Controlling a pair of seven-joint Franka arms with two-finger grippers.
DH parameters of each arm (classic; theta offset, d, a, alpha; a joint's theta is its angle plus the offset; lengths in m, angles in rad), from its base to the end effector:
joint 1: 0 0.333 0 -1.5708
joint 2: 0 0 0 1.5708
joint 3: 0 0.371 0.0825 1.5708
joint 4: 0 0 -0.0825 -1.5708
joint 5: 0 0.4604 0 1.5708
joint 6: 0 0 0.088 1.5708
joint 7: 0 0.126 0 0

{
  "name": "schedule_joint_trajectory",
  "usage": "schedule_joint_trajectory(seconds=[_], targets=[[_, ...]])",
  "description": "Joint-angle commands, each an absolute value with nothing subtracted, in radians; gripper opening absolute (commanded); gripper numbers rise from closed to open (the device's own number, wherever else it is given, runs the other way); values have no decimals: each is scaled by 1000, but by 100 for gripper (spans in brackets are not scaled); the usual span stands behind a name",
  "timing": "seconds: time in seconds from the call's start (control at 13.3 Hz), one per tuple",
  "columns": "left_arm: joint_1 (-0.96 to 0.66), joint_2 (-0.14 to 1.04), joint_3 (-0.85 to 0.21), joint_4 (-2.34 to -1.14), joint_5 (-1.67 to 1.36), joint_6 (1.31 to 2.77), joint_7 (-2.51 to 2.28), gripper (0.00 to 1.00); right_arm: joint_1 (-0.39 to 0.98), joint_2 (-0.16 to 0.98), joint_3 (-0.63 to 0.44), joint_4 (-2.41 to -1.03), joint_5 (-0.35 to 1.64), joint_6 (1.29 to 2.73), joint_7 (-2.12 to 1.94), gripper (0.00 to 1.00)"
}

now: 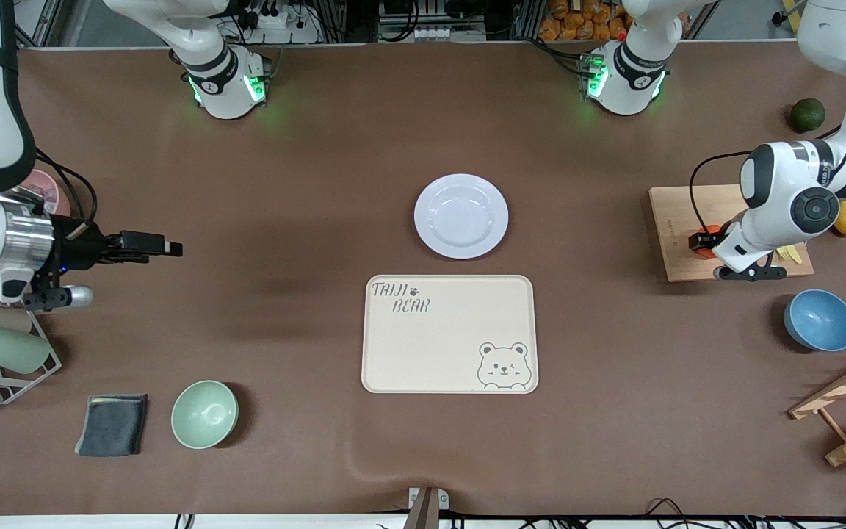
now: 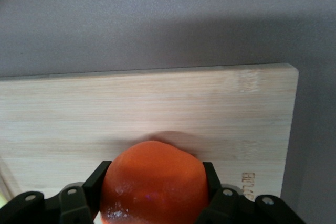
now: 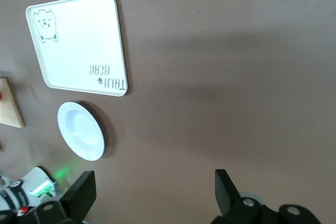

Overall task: Place orange and plate with both arms
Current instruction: 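Lift the orange with the left gripper while the right gripper extends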

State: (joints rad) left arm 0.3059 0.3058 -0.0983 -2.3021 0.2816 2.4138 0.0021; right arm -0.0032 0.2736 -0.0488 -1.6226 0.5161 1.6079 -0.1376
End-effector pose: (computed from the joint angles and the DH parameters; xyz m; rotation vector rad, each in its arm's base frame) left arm 0.5459 0.1177 0.1680 -3.0103 0.0322 0.3041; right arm 0.6981 0.0273 0.4676 -2.6039 0.0134 0.3117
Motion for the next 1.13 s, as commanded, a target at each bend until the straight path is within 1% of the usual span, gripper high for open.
schedule_joint_trajectory(seconds=[0.0, 0.23, 0.38, 0.6, 0.83, 1.05], targets=[[314, 265, -106, -2310, 307, 2407, 9, 8, 2, 299, -43, -1621, 563, 1612, -137, 100], [313, 238, -120, -2306, 305, 2402, 9, 0, -5, 321, -44, -1643, 655, 1615, -135, 100], [313, 224, -143, -2298, 298, 2402, 9, 0, -8, 339, -44, -1676, 738, 1624, -138, 100], [313, 209, -196, -2293, 281, 2402, -14, 0, 2, 342, -44, -1715, 800, 1661, -143, 100], [313, 198, -242, -2273, 264, 2399, -61, 0, 20, 377, -41, -1733, 871, 1687, -158, 100], [313, 190, -331, -2244, 246, 2343, -167, 0, 31, 391, -41, -1732, 891, 1700, -158, 100]])
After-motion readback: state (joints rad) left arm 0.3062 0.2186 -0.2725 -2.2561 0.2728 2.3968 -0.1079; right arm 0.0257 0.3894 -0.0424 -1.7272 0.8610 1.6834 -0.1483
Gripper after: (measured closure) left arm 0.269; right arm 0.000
